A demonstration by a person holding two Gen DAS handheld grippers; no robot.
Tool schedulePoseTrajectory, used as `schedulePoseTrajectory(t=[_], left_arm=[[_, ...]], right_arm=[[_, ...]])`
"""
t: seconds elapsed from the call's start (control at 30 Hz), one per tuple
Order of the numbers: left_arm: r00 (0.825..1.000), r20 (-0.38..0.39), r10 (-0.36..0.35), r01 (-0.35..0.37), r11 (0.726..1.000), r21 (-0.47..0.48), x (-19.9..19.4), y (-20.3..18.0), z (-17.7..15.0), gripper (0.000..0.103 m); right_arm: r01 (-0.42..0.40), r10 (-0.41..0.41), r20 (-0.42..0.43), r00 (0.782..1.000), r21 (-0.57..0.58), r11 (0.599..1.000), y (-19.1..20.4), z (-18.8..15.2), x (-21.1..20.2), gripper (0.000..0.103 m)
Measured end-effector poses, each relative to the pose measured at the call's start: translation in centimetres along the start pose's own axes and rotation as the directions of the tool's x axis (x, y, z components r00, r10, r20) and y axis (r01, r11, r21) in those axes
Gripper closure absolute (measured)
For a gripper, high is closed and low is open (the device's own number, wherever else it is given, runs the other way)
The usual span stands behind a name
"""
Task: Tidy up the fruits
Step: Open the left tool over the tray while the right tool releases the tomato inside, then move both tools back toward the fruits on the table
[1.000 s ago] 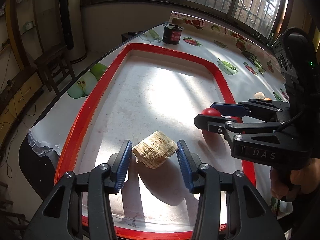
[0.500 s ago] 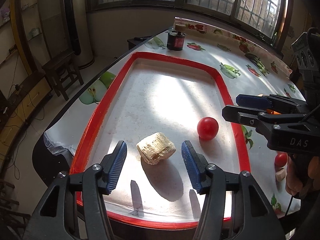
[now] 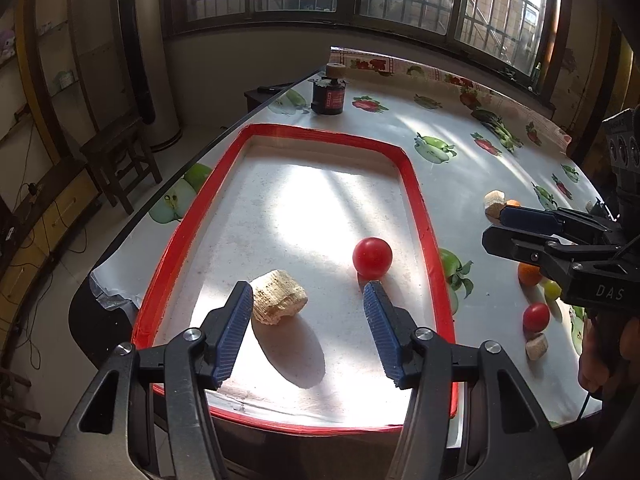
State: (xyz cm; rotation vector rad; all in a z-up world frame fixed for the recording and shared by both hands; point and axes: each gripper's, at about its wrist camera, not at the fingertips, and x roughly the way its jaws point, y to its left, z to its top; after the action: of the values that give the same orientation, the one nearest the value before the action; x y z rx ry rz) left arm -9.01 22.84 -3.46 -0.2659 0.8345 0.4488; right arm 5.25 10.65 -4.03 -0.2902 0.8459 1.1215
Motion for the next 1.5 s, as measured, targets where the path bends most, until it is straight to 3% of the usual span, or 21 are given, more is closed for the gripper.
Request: schedulePoseTrajectory(t=[0.1, 0.83, 1.23, 1.5], left_arm=[[1.000, 0.009, -0.008, 0.008, 1.000, 0.011, -0.4, -0.8, 0.1, 0.043], [0.989, 0.015, -0.144, 0.141, 0.981, 0.137, -2.0, -9.2, 0.0, 0.043], [0.969, -0.045, -0.243, 0.247, 0.944, 0.218, -1.5, -15.0, -0.8, 0.043], [0.952, -0.111, -0.284, 0.303, 0.923, 0.236, -0.5, -17.2, -2.1, 0.043]], right_arm=[[0.016, -0.016, 0.009, 1.000, 0.017, 1.000, -1.0, -0.8, -1.2, 0.041], [0.166, -0.177, 0.054, 0.983, 0.162, 0.973, -8.2, -7.8, -10.5, 0.036], [0.254, -0.278, 0.052, 0.959, 0.269, 0.929, -12.3, -12.0, -15.2, 0.036], [0.277, -0.302, 0.035, 0.953, 0.308, 0.910, -14.0, -13.7, -15.8, 0.036]])
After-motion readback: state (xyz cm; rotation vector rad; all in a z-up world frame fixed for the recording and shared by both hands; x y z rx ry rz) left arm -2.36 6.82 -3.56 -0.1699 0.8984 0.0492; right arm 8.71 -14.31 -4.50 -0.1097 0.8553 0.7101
